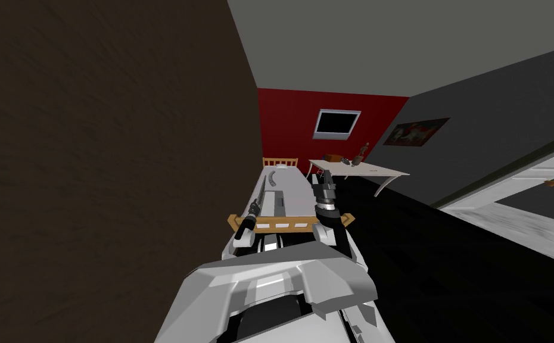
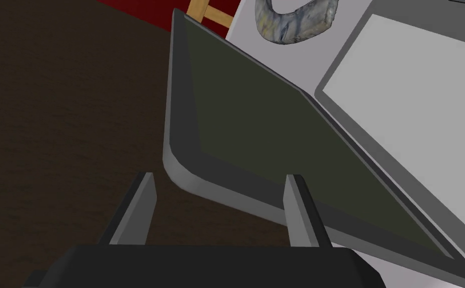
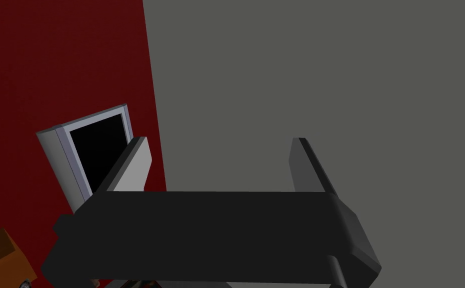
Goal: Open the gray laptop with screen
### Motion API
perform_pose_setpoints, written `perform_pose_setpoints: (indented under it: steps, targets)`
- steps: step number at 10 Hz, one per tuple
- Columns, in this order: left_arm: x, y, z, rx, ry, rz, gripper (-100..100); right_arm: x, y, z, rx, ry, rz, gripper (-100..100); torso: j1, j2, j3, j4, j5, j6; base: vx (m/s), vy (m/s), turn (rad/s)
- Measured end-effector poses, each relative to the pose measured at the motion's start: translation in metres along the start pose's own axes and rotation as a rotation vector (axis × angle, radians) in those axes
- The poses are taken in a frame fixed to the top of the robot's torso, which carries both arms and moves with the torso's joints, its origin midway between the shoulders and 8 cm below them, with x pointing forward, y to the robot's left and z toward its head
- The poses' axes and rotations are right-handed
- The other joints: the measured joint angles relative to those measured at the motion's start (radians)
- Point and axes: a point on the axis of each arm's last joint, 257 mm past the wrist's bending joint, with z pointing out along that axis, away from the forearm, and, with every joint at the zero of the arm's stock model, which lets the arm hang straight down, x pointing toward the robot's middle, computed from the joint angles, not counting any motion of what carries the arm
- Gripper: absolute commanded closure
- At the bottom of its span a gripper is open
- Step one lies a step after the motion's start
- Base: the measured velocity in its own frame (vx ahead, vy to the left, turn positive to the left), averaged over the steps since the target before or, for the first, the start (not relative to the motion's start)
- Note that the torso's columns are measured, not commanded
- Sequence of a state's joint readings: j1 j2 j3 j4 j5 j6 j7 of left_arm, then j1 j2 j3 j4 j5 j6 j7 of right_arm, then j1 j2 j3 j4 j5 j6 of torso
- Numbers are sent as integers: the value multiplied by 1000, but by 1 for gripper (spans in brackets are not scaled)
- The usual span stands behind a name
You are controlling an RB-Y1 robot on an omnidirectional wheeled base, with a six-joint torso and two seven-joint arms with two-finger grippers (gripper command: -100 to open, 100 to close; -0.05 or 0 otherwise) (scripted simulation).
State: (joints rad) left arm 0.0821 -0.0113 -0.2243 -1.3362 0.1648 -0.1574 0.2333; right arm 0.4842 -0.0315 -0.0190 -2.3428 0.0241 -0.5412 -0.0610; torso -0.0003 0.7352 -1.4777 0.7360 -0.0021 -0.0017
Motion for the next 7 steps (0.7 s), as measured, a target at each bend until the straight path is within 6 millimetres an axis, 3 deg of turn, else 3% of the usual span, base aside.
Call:
perform_pose_setpoints:
  steps: [5,7]
  targets:
    - [-30,-1,1,-12,-23,203,100,0,0,0,0,0,0,0,-1,3,2,3,1,1,-18,-201,39]
    - [-36,-1,3,-15,-27,247,100,0,0,0,0,0,0,0,5,3,2,3,3,2,4,-87,6]
